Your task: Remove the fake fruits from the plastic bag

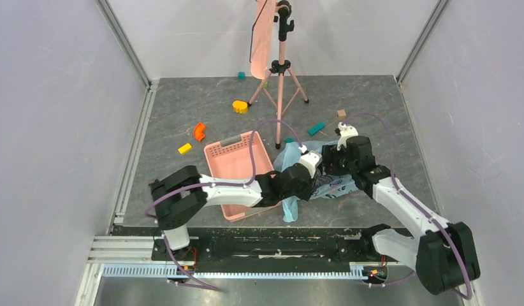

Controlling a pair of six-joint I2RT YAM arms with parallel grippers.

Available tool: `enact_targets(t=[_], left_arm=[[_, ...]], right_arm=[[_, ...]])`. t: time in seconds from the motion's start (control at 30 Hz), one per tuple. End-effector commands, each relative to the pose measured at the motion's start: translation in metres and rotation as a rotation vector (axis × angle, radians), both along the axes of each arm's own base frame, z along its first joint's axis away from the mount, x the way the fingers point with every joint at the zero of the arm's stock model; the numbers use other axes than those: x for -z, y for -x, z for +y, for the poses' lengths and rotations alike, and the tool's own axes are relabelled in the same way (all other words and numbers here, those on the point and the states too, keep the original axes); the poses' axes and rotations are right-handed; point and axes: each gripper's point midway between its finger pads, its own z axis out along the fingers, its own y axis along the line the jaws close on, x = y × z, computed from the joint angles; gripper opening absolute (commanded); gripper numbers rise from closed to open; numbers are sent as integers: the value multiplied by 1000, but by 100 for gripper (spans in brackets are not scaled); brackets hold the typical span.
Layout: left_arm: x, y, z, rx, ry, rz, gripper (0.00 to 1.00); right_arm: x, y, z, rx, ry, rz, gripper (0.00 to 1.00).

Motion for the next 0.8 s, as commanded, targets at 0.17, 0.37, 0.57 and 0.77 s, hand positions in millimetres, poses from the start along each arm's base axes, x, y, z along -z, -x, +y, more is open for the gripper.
enact_targets(t=[0.17,0.37,0.57,0.77], left_arm=[[-128,4,0,43,239,-75,42],[-187,16,31,46,327,-109,43],[-219,20,94,-52,352,-148,46],[-219,25,176,-213,350,-162,50]], right_arm=[[-78,5,10,-18,-107,-116,50],[-102,27,30,-128,-207,-111,50],[-148,64,74,-424,-398,-179,50],[-189,76,102,-491,-455,-248,50]])
